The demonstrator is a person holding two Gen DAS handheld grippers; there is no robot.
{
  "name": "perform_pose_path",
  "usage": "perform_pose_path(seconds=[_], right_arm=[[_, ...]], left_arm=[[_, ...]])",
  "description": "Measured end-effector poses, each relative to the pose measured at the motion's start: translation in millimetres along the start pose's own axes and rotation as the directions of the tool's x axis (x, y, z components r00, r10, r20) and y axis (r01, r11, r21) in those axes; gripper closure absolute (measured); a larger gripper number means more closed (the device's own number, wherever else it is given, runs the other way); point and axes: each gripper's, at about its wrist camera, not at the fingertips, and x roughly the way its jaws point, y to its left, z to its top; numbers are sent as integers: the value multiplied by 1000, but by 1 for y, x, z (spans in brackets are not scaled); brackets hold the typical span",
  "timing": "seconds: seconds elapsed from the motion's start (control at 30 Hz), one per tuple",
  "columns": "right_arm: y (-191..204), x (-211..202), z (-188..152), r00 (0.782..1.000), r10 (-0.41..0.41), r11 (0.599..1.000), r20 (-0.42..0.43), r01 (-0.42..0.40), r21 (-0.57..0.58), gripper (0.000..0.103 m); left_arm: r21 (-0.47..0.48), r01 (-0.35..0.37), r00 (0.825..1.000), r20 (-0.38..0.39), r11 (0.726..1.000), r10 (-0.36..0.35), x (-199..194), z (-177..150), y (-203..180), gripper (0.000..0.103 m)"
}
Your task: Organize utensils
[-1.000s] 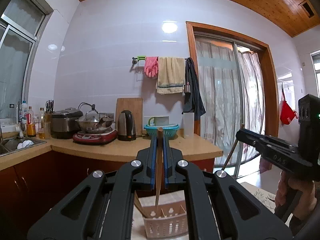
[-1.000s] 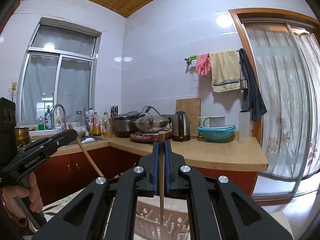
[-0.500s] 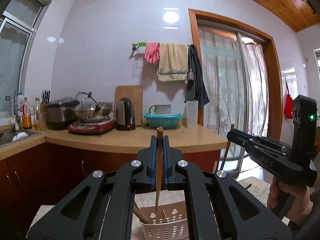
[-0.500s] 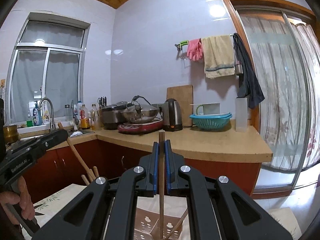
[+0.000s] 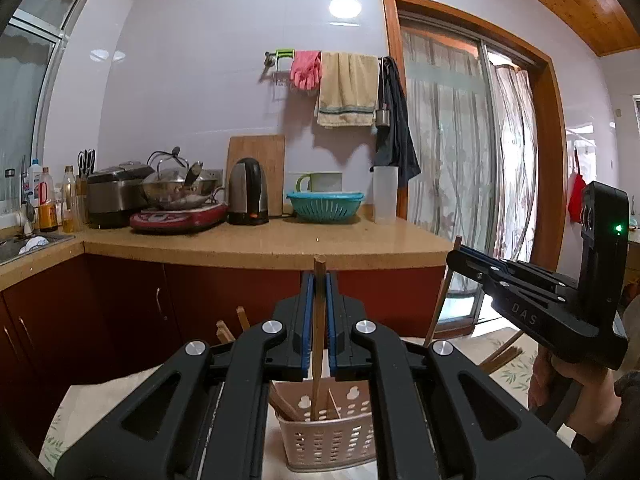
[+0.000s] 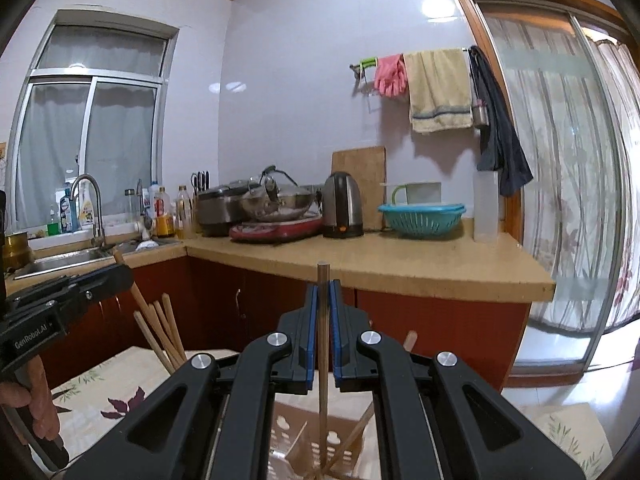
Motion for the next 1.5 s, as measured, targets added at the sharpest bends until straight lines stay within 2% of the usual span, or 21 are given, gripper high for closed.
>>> perform_pose_path(seconds=[0.6, 0.63, 0.7, 0.73, 0.77, 0.83, 1.17, 1.3, 1.5], right_arm=[[9, 4, -18, 996, -21, 1000, -81, 19, -20, 96], [9, 4, -18, 996, -21, 1000, -83, 20, -19, 96], [9, 4, -20, 996, -21, 1000, -91, 19, -17, 95], [9, 4, -20, 996, -22, 1000, -92, 21, -16, 92], [9, 3, -20, 995, -24, 1000, -93, 22, -14, 89], [9, 2, -20, 995, -26, 1000, -92, 25, -9, 74], [10, -5, -20, 996, -36, 999, -77, 35, -5, 39], [10, -10, -18, 997, -38, 999, -72, 38, -8, 28], [11, -18, -15, 995, -67, 998, -74, 67, -8, 19]], left_arm=[[-10, -44, 997, -68, 999, 43, 13, -28, 10, 95], [-10, -47, 996, -71, 999, 46, 13, -29, 11, 94], [-14, -50, 996, -76, 999, 49, 14, -29, 12, 82], [-15, -54, 996, -73, 998, 53, 13, -30, 12, 73], [-13, -56, 996, -70, 998, 55, 13, -29, 12, 70], [-3, -59, 996, -71, 998, 58, 11, -30, 11, 67], [23, -55, 997, -58, 998, 56, 9, -30, 7, 23], [33, -65, 997, -48, 997, 67, 7, -29, 4, 14], [43, -87, 995, -54, 995, 89, -2, -27, -2, 10]])
